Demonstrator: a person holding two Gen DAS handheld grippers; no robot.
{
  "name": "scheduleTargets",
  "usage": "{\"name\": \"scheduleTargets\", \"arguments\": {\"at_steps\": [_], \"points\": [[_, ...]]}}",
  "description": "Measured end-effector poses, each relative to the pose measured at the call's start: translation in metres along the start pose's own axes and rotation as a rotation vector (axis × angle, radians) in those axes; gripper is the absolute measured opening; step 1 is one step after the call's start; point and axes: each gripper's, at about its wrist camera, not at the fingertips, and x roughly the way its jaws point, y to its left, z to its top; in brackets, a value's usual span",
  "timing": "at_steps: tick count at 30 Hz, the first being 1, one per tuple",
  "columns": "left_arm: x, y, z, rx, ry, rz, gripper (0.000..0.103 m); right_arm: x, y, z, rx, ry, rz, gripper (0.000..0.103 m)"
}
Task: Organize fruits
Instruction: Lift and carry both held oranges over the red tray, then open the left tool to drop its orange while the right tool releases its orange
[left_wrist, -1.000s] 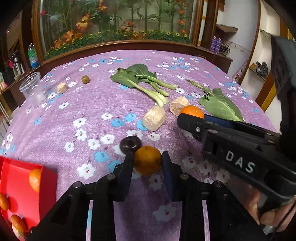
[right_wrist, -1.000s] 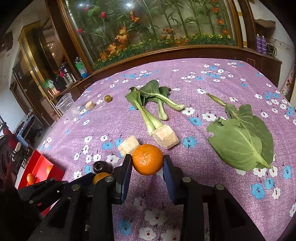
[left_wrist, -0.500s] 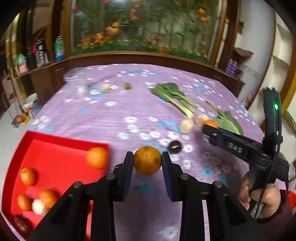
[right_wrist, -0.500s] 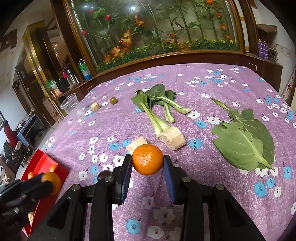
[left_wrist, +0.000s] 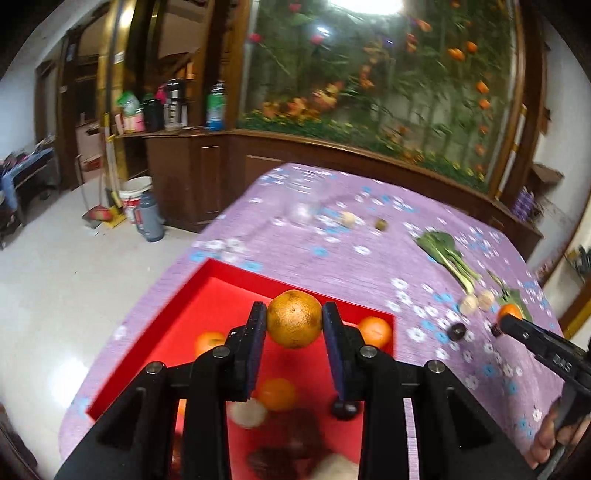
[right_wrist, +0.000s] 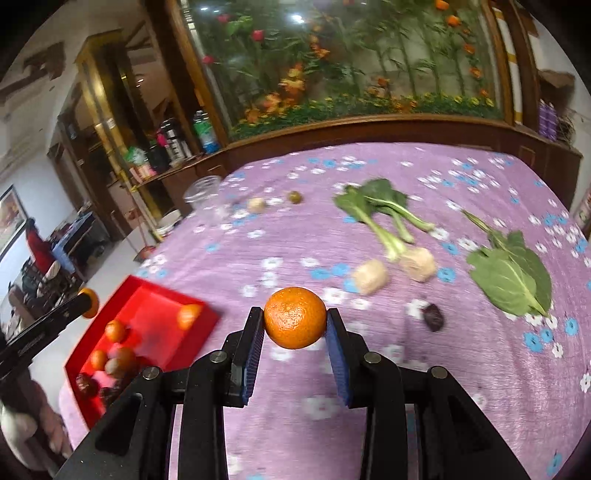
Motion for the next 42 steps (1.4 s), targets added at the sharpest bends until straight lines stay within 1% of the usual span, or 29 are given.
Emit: {"name": "scheduleTargets", "arguments": {"at_steps": [2,5,8,10,15,21,26,32,34,35,36,37,38,40,42], "points": [[-0.001,0.017,0.002,-0.025,-0.001,0.009,0.03,-0.001,0.018,0.002,-0.029,0.002,0.02,0.037],[0.004,0.039,0.004,-0.044,0.026,0.008,0.03,0.003,0.047,0.004,-0.076,0.017,0.058,0.037],[0.009,0.054,0.009,-0.052,0.042,0.015,0.03,0.014,0.077,0.002,-0.121,0.042,0.093,0.037],[0.014,0.061,0.011,-0.05,0.052,0.015,0.03,0.022,0.089,0.001,-0.136,0.06,0.115,0.037],[0.036,0.055,0.01,-0.009,0.098,-0.009,0.03,0.051,0.123,-0.009,-0.179,0.12,0.154,0.037],[0.065,0.037,0.007,0.045,0.153,-0.014,0.03,0.08,0.149,-0.021,-0.231,0.172,0.173,0.037],[0.086,0.035,0.007,0.045,0.205,-0.005,0.03,0.104,0.157,-0.026,-0.256,0.21,0.157,0.037],[0.096,0.035,0.007,0.046,0.235,0.034,0.03,0.124,0.16,-0.033,-0.271,0.244,0.154,0.039],[0.095,0.035,0.006,0.045,0.236,0.042,0.032,0.127,0.162,-0.035,-0.282,0.245,0.151,0.039],[0.094,0.035,0.007,0.044,0.231,0.044,0.038,0.127,0.163,-0.035,-0.288,0.243,0.152,0.039],[0.092,0.035,0.007,0.042,0.226,0.046,0.047,0.128,0.165,-0.036,-0.294,0.241,0.154,0.039],[0.089,0.035,0.008,0.041,0.217,0.051,0.05,0.127,0.166,-0.036,-0.297,0.24,0.155,0.039],[0.085,0.034,0.008,0.041,0.208,0.056,0.052,0.125,0.166,-0.036,-0.3,0.237,0.154,0.04],[0.076,0.032,0.009,0.045,0.192,0.063,0.052,0.121,0.166,-0.036,-0.304,0.223,0.149,0.047],[0.066,0.031,0.011,0.04,0.182,0.076,0.052,0.112,0.165,-0.033,-0.298,0.201,0.147,0.05]]}}
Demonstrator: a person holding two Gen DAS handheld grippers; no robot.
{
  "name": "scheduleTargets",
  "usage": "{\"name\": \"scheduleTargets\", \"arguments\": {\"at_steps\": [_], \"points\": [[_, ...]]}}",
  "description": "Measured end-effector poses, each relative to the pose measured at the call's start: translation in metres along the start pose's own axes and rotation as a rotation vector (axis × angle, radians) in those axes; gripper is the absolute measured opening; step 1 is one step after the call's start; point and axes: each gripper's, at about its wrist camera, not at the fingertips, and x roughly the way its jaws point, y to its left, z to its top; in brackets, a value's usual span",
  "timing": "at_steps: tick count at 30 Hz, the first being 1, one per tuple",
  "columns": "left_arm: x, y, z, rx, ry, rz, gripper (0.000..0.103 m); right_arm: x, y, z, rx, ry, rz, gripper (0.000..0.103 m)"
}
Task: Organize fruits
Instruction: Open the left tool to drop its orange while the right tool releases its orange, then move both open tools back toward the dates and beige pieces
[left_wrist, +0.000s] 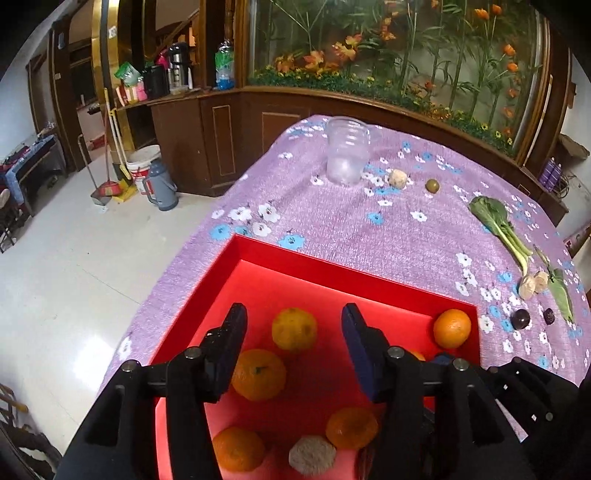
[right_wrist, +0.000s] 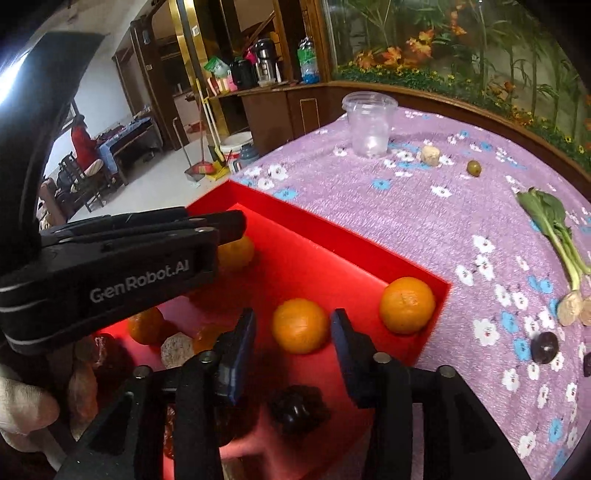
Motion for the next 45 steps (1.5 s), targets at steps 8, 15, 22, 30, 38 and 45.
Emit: {"name": "scheduleTargets", "arguments": {"at_steps": [8,15,22,30,38,45], "points": [[-0.076,-0.016,-0.014,0.016,-0.172,0.119,0.072,-0.049,-0.005,-0.011,0.065,-0.085,-0.018,0.053],[-0.122,-0.041,-0.028,0.093,-0.265,0.153,0.075,-0.099,-0.009,-0.033,0.127,-0.166,-0.081,0.057],[-0.147,-0.059,-0.041,0.119,-0.289,0.115,0.076,-0.142,-0.014,-0.049,0.175,-0.236,-0.117,0.061],[-0.166,-0.07,-0.053,0.138,-0.306,0.111,0.076,-0.17,-0.012,-0.066,0.188,-0.271,-0.131,0.062],[-0.181,-0.079,-0.061,0.147,-0.321,0.083,0.077,-0.194,-0.004,-0.077,0.172,-0.321,-0.142,0.068],[-0.184,-0.083,-0.066,0.149,-0.312,0.06,0.077,-0.201,-0.003,-0.085,0.171,-0.327,-0.15,0.068]]}}
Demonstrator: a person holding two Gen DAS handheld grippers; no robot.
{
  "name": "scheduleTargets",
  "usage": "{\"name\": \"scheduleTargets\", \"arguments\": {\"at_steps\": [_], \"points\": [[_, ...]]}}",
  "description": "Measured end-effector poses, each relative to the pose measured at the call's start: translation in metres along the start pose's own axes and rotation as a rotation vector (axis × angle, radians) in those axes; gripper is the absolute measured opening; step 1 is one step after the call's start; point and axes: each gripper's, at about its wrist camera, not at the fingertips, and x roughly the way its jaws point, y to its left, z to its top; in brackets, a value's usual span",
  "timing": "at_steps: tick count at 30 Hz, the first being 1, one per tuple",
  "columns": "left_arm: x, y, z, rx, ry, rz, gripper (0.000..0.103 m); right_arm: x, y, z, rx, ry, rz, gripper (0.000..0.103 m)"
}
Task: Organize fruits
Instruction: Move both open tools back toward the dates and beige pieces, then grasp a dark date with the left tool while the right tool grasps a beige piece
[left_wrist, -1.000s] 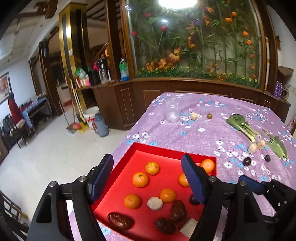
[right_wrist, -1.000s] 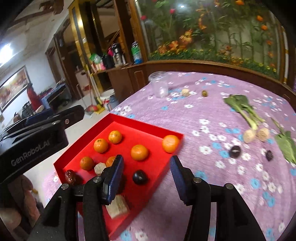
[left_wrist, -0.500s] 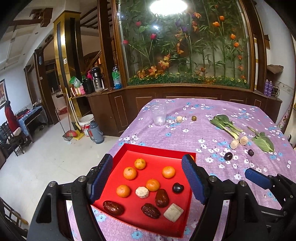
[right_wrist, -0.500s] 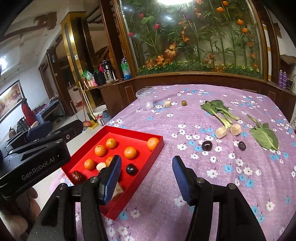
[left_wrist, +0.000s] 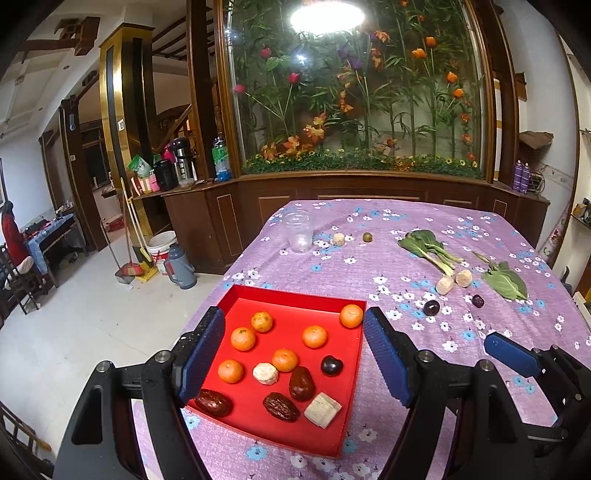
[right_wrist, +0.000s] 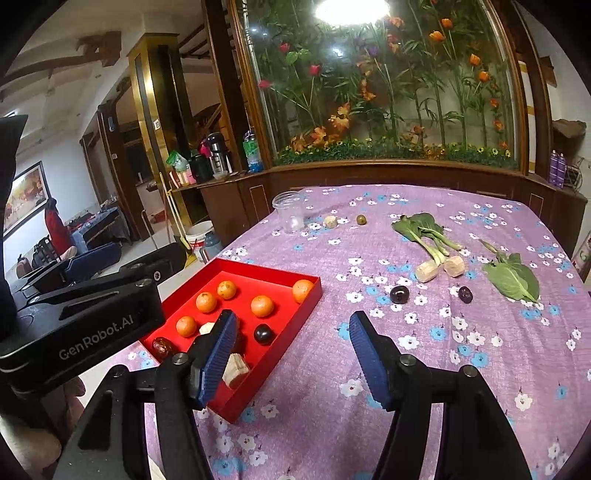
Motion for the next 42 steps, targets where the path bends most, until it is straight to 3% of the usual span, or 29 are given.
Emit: {"name": "scheduleTargets", "arguments": {"at_steps": [14,25,29,35,38,40,42], "points": [[0.01,-0.003,-0.008,-0.004,0.035,-0.016,0.08,0.005,0.003,-0.005,-0.015,0.023,-0.001,0.069],[0.039,-0.01,-0.013,0.007,0.106,-0.05,0.081,0.022,-0.011,-0.013,-0.002,0.063,-0.009,0.069],[0.054,-0.018,-0.007,0.023,0.127,-0.107,0.081,0.023,-0.041,-0.017,-0.006,0.079,-0.062,0.069],[0.099,-0.051,0.003,0.036,0.203,-0.248,0.081,0.025,-0.134,-0.018,0.106,0.135,-0.21,0.069],[0.127,-0.08,0.002,0.07,0.25,-0.303,0.08,0.035,-0.173,-0.011,0.161,0.153,-0.228,0.068],[0.145,-0.1,-0.001,0.097,0.28,-0.338,0.078,0.046,-0.19,-0.004,0.177,0.158,-0.231,0.063],[0.159,-0.116,-0.004,0.117,0.31,-0.358,0.07,0.059,-0.204,0.003,0.187,0.165,-0.227,0.061]]}}
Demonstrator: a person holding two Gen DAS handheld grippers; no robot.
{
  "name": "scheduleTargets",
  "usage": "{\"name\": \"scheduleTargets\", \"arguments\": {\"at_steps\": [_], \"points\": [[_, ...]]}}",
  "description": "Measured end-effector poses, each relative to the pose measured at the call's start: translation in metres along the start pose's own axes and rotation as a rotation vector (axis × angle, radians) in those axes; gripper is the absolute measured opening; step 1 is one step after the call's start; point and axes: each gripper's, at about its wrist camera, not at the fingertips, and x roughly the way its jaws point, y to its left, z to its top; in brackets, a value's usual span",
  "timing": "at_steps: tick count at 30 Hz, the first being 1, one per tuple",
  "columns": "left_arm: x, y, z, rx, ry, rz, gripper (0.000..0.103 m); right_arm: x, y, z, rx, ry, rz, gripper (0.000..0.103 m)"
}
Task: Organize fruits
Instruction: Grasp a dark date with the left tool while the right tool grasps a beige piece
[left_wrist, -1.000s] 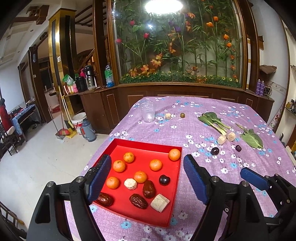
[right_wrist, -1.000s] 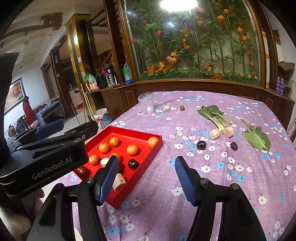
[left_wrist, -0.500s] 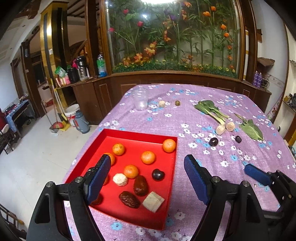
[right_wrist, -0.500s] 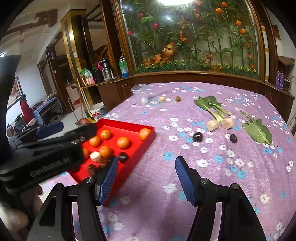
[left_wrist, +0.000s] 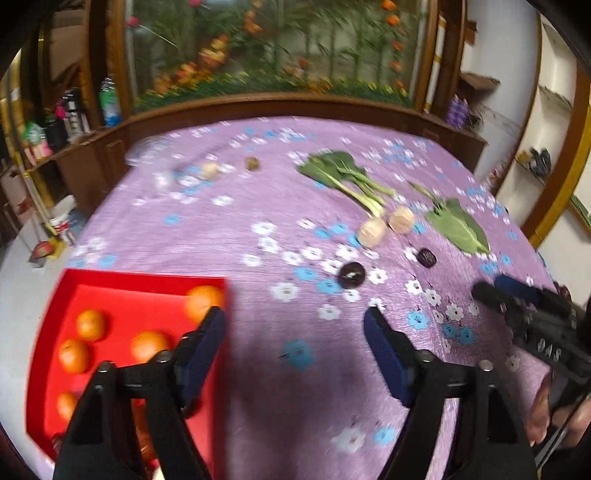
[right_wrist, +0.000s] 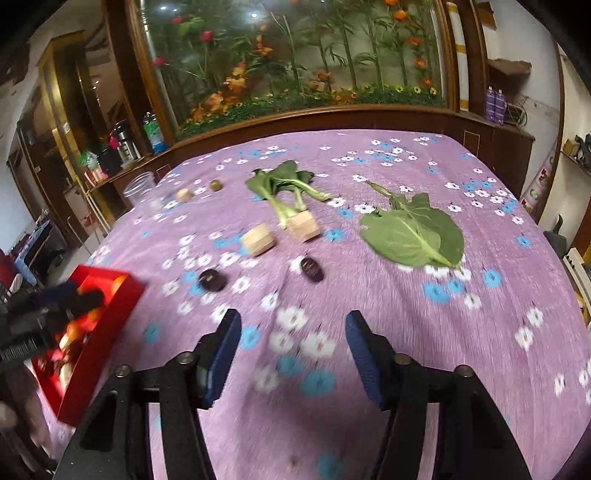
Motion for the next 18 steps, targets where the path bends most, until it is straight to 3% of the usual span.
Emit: {"name": "scheduleTargets", "arguments": {"at_steps": [10,18], "points": [[0.064,-0.026,0.03,0.092,0.041,0.009,0.07,0.066,-0.013,0.03,-0.008,0.064,0.011,0.06],[0.095,-0.033,0.029,0.096,0.085,-0.018,0.07,0.098,-0.002,0.068,-0.075,0.055,0.005,0.059]]}}
